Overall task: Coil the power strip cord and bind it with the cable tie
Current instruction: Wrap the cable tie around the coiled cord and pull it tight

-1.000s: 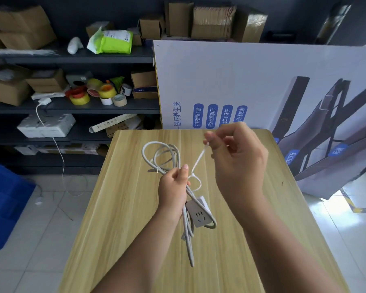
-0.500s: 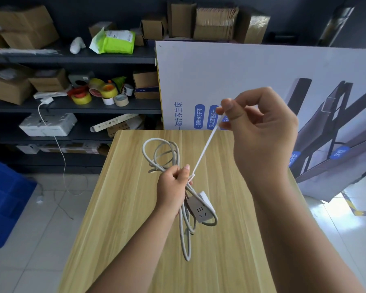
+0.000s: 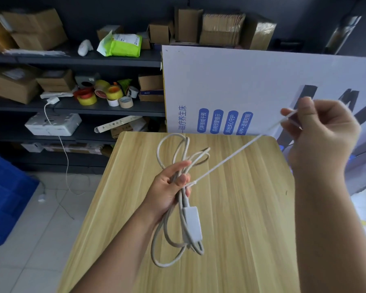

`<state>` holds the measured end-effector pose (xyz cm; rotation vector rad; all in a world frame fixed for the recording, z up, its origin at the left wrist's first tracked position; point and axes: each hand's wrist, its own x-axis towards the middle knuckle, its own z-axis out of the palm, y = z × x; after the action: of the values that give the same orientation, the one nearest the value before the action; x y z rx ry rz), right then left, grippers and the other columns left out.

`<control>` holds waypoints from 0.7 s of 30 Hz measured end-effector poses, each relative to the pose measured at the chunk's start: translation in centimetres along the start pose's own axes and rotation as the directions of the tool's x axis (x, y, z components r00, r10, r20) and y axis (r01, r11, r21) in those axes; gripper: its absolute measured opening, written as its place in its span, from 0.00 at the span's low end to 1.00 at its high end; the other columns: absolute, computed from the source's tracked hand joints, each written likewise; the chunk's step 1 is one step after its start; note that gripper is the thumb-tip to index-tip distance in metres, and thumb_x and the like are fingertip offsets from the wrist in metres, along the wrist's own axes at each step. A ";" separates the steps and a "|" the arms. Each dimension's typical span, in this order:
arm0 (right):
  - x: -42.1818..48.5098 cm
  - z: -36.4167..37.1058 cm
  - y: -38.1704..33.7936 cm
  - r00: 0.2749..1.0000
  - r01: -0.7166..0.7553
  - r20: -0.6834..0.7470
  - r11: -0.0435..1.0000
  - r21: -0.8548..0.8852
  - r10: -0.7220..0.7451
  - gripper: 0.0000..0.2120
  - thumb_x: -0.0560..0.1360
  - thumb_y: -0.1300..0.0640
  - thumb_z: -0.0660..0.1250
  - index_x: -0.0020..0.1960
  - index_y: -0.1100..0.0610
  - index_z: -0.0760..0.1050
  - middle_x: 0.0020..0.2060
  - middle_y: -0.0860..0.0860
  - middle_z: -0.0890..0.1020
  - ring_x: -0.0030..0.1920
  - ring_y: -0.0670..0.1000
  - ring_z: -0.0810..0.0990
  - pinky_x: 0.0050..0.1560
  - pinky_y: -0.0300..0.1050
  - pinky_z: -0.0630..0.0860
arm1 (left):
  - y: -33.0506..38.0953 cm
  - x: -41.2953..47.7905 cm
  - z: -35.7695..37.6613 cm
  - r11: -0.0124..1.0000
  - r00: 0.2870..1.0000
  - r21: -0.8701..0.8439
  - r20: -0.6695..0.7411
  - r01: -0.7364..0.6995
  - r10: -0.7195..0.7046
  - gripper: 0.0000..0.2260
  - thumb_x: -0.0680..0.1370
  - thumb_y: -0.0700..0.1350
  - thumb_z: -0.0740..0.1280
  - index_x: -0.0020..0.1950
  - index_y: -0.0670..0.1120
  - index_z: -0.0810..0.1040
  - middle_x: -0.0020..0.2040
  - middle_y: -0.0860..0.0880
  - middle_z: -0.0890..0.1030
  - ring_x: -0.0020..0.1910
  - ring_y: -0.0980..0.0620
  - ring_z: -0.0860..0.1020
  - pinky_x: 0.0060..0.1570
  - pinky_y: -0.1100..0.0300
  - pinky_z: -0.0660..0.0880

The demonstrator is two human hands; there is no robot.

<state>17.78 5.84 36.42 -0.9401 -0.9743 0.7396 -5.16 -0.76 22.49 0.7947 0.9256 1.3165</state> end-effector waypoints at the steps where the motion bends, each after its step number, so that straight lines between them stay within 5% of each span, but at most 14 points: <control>1: 0.5 -0.4 0.7 0.999 -0.030 -0.021 1.000 0.009 0.030 0.10 0.79 0.60 0.67 0.39 0.55 0.73 0.35 0.54 0.77 0.44 0.52 0.87 0.40 0.41 0.80 | 0.1 -0.1 0.1 1.000 1.000 0.006 0.021 -0.006 0.006 0.23 0.62 0.57 0.81 0.54 0.52 0.84 0.39 0.46 0.76 0.29 0.52 0.76 0.32 0.60 0.76; 7: 3.0 -3.6 7.3 0.948 -0.271 -0.147 0.957 0.100 0.283 0.10 0.78 0.60 0.68 0.38 0.56 0.73 0.35 0.55 0.76 0.38 0.50 0.85 0.46 0.45 0.80 | 1.9 -0.7 1.2 0.989 0.987 -0.140 0.153 -0.036 0.057 0.19 0.65 0.50 0.81 0.54 0.52 0.84 0.41 0.46 0.78 0.29 0.51 0.77 0.32 0.62 0.77; 11: 3.2 -4.6 9.8 0.902 -0.357 -0.178 0.912 0.202 0.392 0.11 0.79 0.60 0.68 0.38 0.56 0.74 0.35 0.55 0.77 0.37 0.50 0.85 0.48 0.44 0.79 | 2.6 -1.0 2.0 1.000 0.987 0.022 0.158 -0.021 0.018 0.18 0.74 0.36 0.71 0.59 0.55 0.84 0.47 0.41 0.84 0.34 0.51 0.80 0.38 0.61 0.79; 15: 4.0 -4.2 9.2 0.932 -0.311 -0.143 0.937 0.159 0.334 0.10 0.78 0.58 0.68 0.39 0.56 0.74 0.36 0.55 0.76 0.40 0.52 0.86 0.44 0.43 0.80 | 1.7 -1.4 2.0 0.988 0.979 0.112 0.163 0.102 -0.119 0.22 0.77 0.31 0.65 0.62 0.55 0.82 0.45 0.32 0.78 0.39 0.52 0.83 0.40 0.62 0.79; 21: 3.0 -3.2 7.3 0.956 -0.268 -0.074 0.949 0.164 0.283 0.10 0.79 0.58 0.67 0.40 0.56 0.73 0.34 0.57 0.76 0.41 0.54 0.85 0.38 0.42 0.79 | 0.3 -0.8 2.7 0.985 0.997 0.152 -0.024 0.083 -0.080 0.16 0.71 0.38 0.75 0.56 0.54 0.85 0.33 0.50 0.79 0.31 0.53 0.74 0.37 0.60 0.76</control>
<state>21.08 10.47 30.10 -0.9788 -0.6976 0.9811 -2.90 -1.40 23.99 0.8547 1.0720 1.1939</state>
